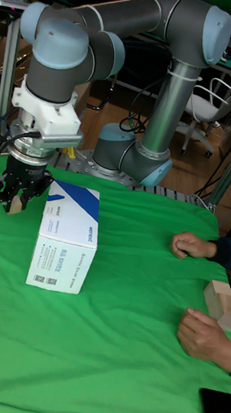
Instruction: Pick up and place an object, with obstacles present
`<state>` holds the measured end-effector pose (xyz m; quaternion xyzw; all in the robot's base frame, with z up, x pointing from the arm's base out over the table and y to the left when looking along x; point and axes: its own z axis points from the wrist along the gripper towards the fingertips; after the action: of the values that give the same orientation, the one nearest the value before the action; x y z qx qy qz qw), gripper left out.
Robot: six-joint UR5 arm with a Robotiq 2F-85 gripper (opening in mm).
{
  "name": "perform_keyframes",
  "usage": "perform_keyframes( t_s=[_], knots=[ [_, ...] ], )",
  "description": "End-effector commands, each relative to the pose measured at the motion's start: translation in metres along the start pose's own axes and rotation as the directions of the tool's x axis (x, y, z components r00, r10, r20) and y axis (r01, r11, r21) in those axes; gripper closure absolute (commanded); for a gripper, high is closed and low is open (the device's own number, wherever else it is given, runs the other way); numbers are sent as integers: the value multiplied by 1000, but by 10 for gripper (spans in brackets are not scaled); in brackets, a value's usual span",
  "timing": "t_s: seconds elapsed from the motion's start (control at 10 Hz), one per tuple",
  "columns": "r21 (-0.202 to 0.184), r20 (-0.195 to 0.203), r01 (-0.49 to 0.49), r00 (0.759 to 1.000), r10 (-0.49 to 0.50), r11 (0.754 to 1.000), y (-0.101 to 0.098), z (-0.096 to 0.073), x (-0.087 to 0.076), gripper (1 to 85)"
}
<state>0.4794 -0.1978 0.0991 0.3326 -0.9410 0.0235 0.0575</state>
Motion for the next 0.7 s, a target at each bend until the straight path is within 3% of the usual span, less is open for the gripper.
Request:
perform_keyframes(
  t_s=[0.0,0.1,0.2,0.3,0.6],
  knots=[
    [62,91,-2,996,-3,998,-19,6,-23,843],
    [164,124,-8,992,-13,986,-46,2,-32,843],
    [175,151,-7,988,-20,985,-48,1,-39,843],
    [157,150,-3,989,-21,988,-44,2,-39,843],
    [161,88,19,996,-33,987,-45,3,-24,843]
  ],
)
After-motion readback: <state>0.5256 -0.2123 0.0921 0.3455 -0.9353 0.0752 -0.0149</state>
